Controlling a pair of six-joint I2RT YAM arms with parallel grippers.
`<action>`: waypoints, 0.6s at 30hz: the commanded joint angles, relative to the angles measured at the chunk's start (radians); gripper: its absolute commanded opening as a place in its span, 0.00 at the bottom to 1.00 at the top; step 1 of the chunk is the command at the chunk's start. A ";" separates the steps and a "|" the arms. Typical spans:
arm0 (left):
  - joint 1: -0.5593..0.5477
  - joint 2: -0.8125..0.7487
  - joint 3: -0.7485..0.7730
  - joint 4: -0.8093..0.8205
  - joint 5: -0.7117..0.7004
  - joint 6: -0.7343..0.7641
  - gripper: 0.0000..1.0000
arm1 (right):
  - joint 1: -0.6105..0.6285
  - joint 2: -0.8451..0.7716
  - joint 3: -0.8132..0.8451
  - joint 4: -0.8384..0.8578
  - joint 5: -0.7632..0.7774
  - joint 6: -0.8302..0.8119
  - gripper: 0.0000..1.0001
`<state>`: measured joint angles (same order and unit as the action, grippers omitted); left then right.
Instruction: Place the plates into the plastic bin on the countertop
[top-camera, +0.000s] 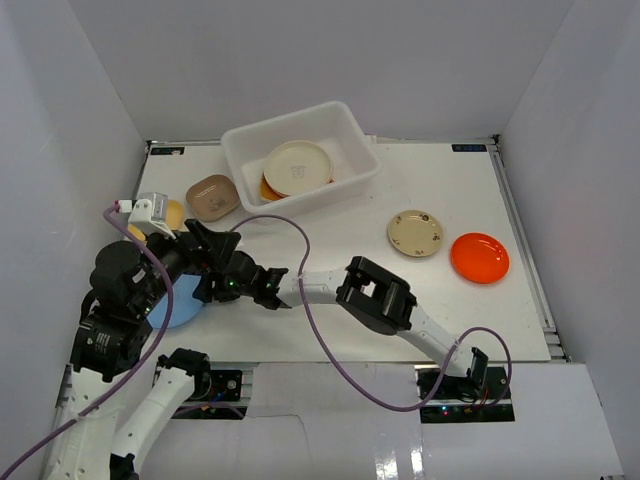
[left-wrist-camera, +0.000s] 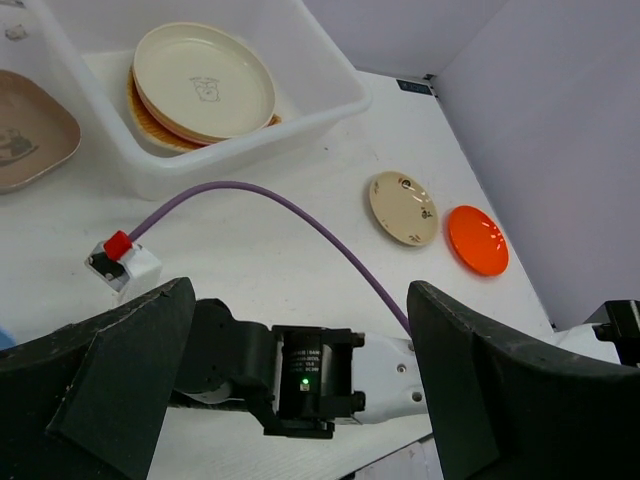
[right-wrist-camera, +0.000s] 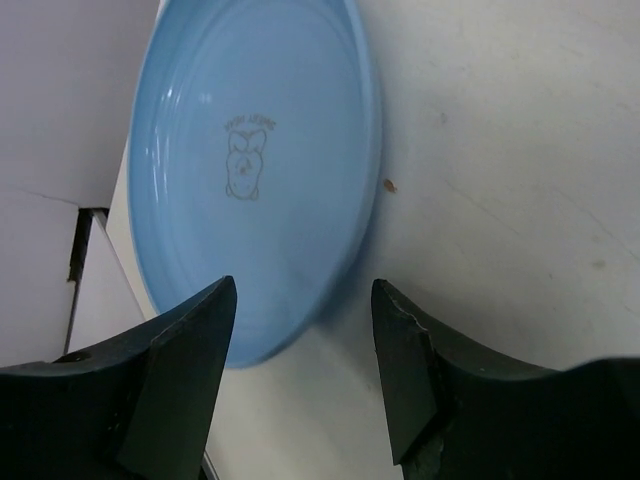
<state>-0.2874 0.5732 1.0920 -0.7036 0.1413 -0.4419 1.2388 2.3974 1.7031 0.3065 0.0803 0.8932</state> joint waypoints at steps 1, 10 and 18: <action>-0.001 -0.009 -0.015 -0.043 -0.006 0.009 0.98 | -0.007 0.068 0.132 -0.059 0.001 0.056 0.63; -0.001 0.004 -0.020 -0.043 -0.058 0.015 0.98 | -0.036 0.062 0.072 -0.058 -0.030 0.141 0.22; -0.002 0.057 0.006 -0.036 -0.124 0.017 0.98 | -0.032 -0.211 -0.284 0.104 0.051 0.056 0.08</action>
<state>-0.2874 0.6029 1.0721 -0.7406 0.0551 -0.4332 1.2030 2.3108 1.5108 0.3511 0.0826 0.9947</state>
